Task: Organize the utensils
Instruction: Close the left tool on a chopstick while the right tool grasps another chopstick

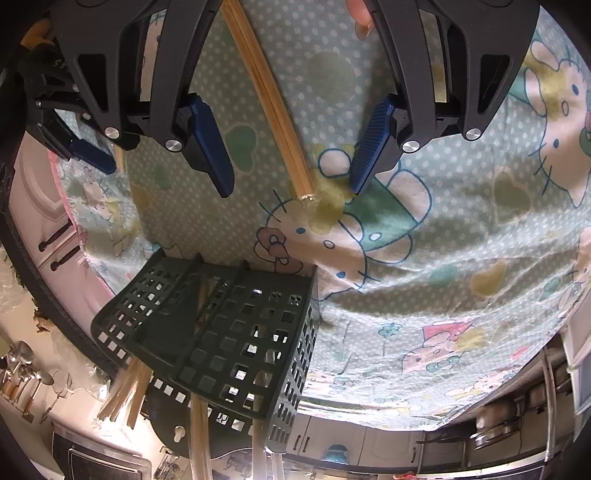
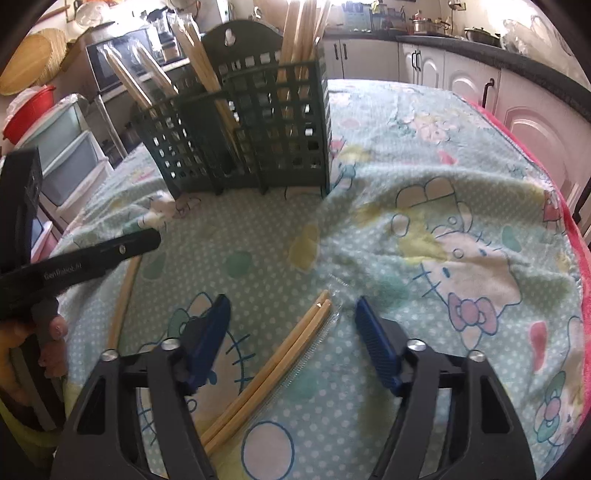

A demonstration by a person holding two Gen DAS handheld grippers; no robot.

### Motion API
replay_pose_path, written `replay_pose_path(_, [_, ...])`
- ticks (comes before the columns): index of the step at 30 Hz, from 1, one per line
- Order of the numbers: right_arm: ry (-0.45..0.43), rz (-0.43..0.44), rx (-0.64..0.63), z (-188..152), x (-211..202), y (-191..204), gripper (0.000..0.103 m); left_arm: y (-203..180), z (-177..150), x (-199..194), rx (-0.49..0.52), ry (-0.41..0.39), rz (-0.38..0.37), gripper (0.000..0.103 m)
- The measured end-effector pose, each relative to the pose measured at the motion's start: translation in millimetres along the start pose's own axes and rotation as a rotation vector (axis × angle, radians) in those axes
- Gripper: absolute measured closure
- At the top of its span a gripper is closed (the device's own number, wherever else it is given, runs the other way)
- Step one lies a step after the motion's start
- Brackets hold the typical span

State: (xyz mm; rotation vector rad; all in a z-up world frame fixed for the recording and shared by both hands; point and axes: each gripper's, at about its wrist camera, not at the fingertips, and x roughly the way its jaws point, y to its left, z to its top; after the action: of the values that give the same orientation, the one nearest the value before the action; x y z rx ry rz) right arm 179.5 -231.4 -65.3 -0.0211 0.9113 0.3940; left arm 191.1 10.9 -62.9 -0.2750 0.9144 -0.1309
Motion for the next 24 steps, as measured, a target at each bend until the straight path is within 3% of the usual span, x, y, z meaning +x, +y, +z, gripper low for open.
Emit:
replay_pose_path(4, [-0.005, -0.017, -0.03, 0, 2, 3, 0.06, 0, 3, 3, 0.017, -0.003, 0.025, 0.055])
replay_pose_path(6, [-0.007, -0.021, -0.032, 1, 3, 2, 0.073, 1, 4, 5, 0.019, -0.006, 0.039, 0.064])
replay_pose_path(9, [-0.011, -0.017, -0.037, 1, 3, 1, 0.083, 7, 6, 5, 0.008, -0.008, 0.05, 0.076])
replay_pose_path(15, [-0.027, 0.04, -0.012, 4, -1, -2, 0.091, 17, 8, 5, -0.011, -0.007, 0.05, 0.091])
replay_pose_path(24, [-0.055, 0.132, 0.032, 10, -13, -2, 0.094, 29, 8, -2, -0.072, -0.005, -0.008, 0.098])
